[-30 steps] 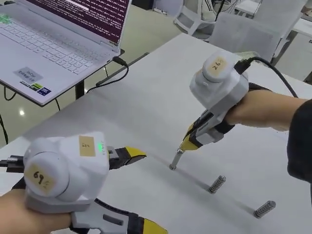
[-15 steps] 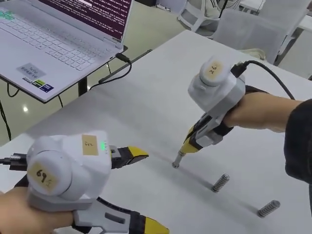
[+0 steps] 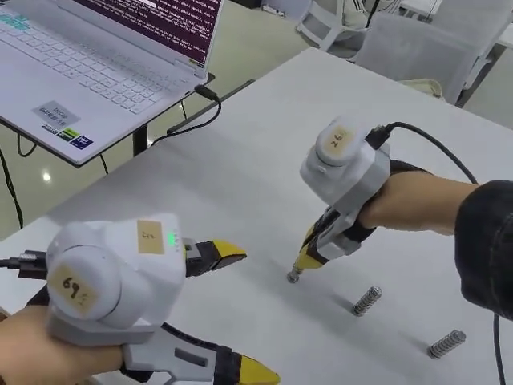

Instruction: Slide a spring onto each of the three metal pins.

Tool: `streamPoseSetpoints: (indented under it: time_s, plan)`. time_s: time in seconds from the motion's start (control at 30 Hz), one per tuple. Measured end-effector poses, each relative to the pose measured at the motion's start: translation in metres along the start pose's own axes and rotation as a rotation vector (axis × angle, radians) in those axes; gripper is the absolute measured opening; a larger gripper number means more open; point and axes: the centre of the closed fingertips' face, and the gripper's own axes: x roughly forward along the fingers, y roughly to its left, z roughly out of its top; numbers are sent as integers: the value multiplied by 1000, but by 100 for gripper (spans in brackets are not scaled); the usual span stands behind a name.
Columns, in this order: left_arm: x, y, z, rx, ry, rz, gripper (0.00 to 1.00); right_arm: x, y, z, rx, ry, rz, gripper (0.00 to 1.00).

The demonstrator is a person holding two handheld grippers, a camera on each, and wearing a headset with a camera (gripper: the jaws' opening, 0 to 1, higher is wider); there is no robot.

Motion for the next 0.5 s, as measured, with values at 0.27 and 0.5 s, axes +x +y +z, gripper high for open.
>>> streamPoseSetpoints:
  time_s: [0.27, 0.5]
  plan:
    - [0, 0, 0, 0, -1, 1, 73, 9, 2, -5, -5, 7, -4, 8]
    - [0, 0, 0, 1, -2, 1, 73, 10, 4, -5, -15, 7, -8, 8]
